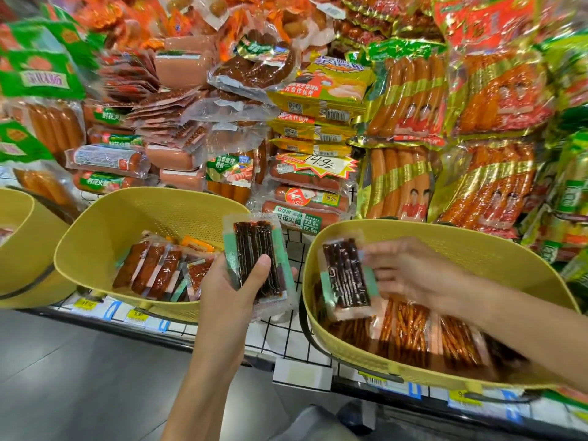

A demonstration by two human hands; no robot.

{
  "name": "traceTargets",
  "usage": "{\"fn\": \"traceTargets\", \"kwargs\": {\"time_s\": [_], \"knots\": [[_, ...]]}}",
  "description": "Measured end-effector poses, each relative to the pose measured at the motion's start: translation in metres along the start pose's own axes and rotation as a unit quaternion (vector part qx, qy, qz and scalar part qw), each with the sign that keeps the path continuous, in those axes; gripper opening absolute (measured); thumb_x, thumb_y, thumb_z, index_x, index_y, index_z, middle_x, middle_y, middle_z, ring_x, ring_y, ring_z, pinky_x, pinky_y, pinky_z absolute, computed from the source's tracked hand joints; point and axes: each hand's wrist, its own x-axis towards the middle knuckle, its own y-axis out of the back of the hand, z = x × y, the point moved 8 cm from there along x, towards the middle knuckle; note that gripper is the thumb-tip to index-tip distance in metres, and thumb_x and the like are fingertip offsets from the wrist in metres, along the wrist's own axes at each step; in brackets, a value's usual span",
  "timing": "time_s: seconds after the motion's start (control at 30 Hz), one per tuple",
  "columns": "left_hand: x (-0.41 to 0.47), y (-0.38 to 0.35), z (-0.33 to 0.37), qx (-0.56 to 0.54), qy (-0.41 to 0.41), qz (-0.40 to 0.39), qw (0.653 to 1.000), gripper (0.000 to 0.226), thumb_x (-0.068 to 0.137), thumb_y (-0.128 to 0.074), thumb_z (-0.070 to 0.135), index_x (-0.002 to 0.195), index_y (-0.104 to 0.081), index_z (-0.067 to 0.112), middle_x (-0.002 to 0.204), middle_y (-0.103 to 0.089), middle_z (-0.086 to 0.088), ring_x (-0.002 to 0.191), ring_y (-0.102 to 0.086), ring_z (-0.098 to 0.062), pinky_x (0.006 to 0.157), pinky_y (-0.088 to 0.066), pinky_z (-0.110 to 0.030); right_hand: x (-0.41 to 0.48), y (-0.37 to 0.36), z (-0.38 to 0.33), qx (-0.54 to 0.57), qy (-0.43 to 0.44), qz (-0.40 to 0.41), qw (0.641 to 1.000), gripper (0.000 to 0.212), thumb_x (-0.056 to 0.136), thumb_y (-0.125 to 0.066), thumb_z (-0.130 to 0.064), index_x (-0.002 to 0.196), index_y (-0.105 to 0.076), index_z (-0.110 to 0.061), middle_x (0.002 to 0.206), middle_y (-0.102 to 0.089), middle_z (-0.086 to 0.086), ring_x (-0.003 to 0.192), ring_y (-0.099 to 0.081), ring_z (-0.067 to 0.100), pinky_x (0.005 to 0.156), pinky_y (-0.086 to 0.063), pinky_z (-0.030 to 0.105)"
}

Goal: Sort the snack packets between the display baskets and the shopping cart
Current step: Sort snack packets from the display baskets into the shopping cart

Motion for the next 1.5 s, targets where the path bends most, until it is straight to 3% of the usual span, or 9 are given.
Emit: {"fn": "traceTargets", "kwargs": {"time_s": [0.17,0.4,0.57,0.7,0.83,1.0,1.1,1.27,1.5], "knots": [[0.001,-0.020,-0.004,-0.013,0.015,-0.045,0.999,0.034,0.080,-0.062,0.037,0.110,-0.066,0.021,0.106,-0.073,-0.002,0.102,-0.069,-0.019,0.083,-0.056,-0.038,-0.032,-0.032,-0.034,0.078,0.075,-0.122,0.987,0.031,0.078,-0.063,-0.014,0.105,-0.066,0.001,0.105,-0.070,0.016,0.088,-0.070,0.021,0.068,-0.057,0.026],[0.001,-0.025,-0.006,-0.031,0.027,-0.065,0.997,0.030,0.071,-0.074,0.028,0.100,-0.071,0.022,0.099,-0.074,-0.009,0.095,-0.071,-0.028,0.068,-0.061,-0.043,-0.008,-0.051,-0.044,-0.196,0.235,0.088,0.948,0.023,0.078,-0.075,-0.033,0.065,-0.068,-0.014,0.057,-0.065,-0.006,0.046,-0.055,0.001,0.045,-0.044,0.014],[0.005,0.007,-0.004,-0.068,0.026,-0.008,0.997,0.038,0.074,-0.067,0.018,0.112,-0.060,0.015,0.101,-0.073,-0.014,0.091,-0.071,-0.036,0.071,-0.059,-0.045,0.042,-0.035,0.028,-0.447,0.076,0.010,0.891,0.030,0.090,-0.061,-0.034,0.088,-0.064,-0.004,0.084,-0.068,0.011,0.070,-0.065,0.016,0.063,-0.052,0.018],[0.002,0.009,-0.004,-0.093,0.028,-0.019,0.995,0.036,0.075,-0.066,0.014,0.110,-0.061,0.019,0.101,-0.073,-0.012,0.088,-0.072,-0.035,0.063,-0.059,-0.037,0.062,-0.057,0.056,-0.504,0.067,-0.010,0.861,0.038,0.092,-0.061,-0.026,0.060,-0.043,-0.016,0.059,-0.045,-0.004,0.053,-0.042,0.004,0.038,-0.033,0.005],[0.001,0.008,-0.008,-0.092,0.034,-0.018,0.995,0.035,0.076,-0.066,0.014,0.111,-0.062,0.021,0.104,-0.073,-0.013,0.090,-0.071,-0.037,0.068,-0.059,-0.043,0.068,-0.051,0.056,-0.476,0.082,0.049,0.874,0.034,0.094,-0.056,-0.020,0.063,-0.042,-0.020,0.060,-0.045,-0.007,0.052,-0.043,0.002,0.038,-0.033,0.006],[0.001,0.006,-0.008,-0.057,0.035,-0.007,0.998,0.047,0.075,-0.069,0.020,0.121,-0.058,0.016,0.110,-0.070,-0.014,0.099,-0.068,-0.037,0.088,-0.052,-0.056,0.045,-0.016,0.042,-0.215,-0.006,0.100,0.971,0.024,0.093,-0.050,-0.005,0.070,-0.051,-0.008,0.055,-0.052,0.001,0.051,-0.053,0.013,0.048,-0.042,0.020],[0.007,-0.004,-0.003,-0.049,0.024,-0.024,0.998,0.043,0.075,-0.069,0.021,0.116,-0.060,0.019,0.103,-0.073,-0.011,0.091,-0.072,-0.031,0.070,-0.059,-0.043,-0.001,-0.001,0.010,-0.043,-0.010,0.037,0.998,0.009,0.093,-0.054,-0.008,0.096,-0.062,-0.005,0.078,-0.072,0.004,0.076,-0.070,0.016,0.067,-0.060,0.031],[0.009,-0.067,0.007,-0.048,0.057,-0.130,0.989,0.031,0.086,-0.063,0.023,0.117,-0.060,0.023,0.103,-0.074,0.001,0.091,-0.072,-0.018,0.061,-0.059,-0.037,-0.062,0.016,-0.047,0.034,0.073,-0.035,0.996,0.024,0.077,-0.062,-0.013,0.098,-0.071,-0.005,0.099,-0.073,0.011,0.083,-0.071,0.018,0.062,-0.059,0.026],[-0.009,-0.170,0.011,0.011,0.093,-0.288,0.953,0.048,0.070,-0.070,0.035,0.113,-0.063,0.015,0.105,-0.074,-0.006,0.099,-0.070,-0.023,0.086,-0.056,-0.048,-0.077,0.076,-0.054,-0.051,0.152,0.209,0.965,0.010,0.077,-0.074,-0.022,0.073,-0.072,-0.013,0.066,-0.069,-0.003,0.059,-0.062,0.006,0.051,-0.050,0.017]]}}
